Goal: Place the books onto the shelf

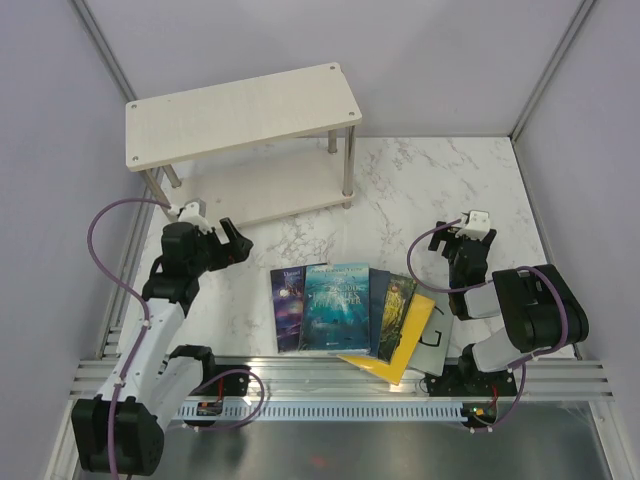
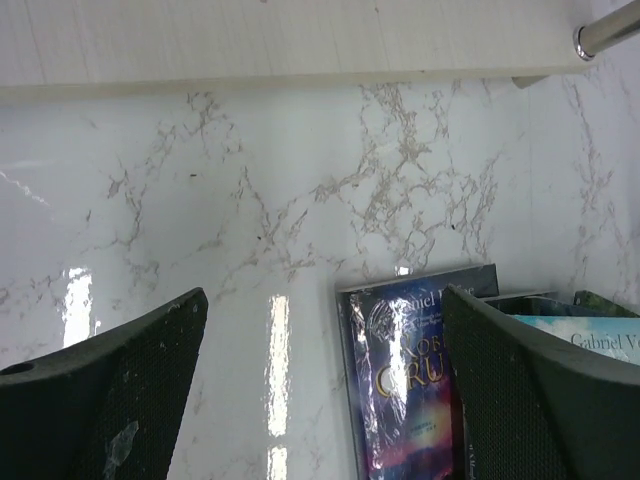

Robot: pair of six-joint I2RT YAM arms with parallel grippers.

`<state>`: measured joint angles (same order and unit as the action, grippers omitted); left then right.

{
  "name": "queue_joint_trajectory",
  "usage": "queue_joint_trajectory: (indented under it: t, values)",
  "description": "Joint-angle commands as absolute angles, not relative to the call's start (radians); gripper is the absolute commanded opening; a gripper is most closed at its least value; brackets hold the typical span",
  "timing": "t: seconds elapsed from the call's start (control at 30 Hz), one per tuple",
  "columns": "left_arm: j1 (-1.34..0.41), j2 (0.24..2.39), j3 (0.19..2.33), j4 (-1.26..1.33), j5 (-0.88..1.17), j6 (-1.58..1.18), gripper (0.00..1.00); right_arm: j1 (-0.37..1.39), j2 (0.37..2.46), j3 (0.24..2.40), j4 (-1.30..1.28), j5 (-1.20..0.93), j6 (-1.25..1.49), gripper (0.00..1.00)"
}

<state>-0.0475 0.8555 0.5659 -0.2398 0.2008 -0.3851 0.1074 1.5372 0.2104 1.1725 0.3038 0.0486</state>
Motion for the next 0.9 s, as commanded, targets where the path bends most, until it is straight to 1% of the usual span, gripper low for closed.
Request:
queue_joint_trajectory:
  t: [0.0,0.1,0.2,0.27,0.37,0.47,0.63,0.7,0.87]
  values:
    - [-0.057,0.837,0.626,-0.370,0.141,-0.433,1.00,0.106,1.529,0.224,1.221,0.295,0.057,0.98]
    - [-0.057,0.857,0.641,-0.405,0.204,-0.422,1.00,0.106,1.529,0.224,1.221,0.295,0.057,0.98]
    - [-0.057,0.867,0.692,-0.518,0.166,-0.513,1.00,0.107,1.529,0.224,1.221,0.296,0.058,0.98]
    - [-0.057,0.873,0.703,-0.528,0.236,-0.515,1.00,0.107,1.529,0.224,1.221,0.295,0.058,0.98]
    - [-0.055,0.893,0.680,-0.603,0.212,-0.622,1.00,0.107,1.529,0.224,1.221,0.296,0.058,0.98]
    - [-0.055,0.919,0.650,-0.569,0.293,-0.601,1.00,0.106,1.529,0.224,1.221,0.295,0.058,0.98]
    - [-0.055,0.931,0.676,-0.589,0.290,-0.591,1.00,0.107,1.529,0.224,1.221,0.295,0.057,0.98]
    - [-0.057,0.940,0.680,-0.601,0.320,-0.588,1.00,0.107,1.529,0.224,1.221,0.295,0.058,0.98]
    - [-0.069,0.960,0.663,-0.577,0.486,-0.584,1.00,0.106,1.529,0.224,1.221,0.295,0.057,0.98]
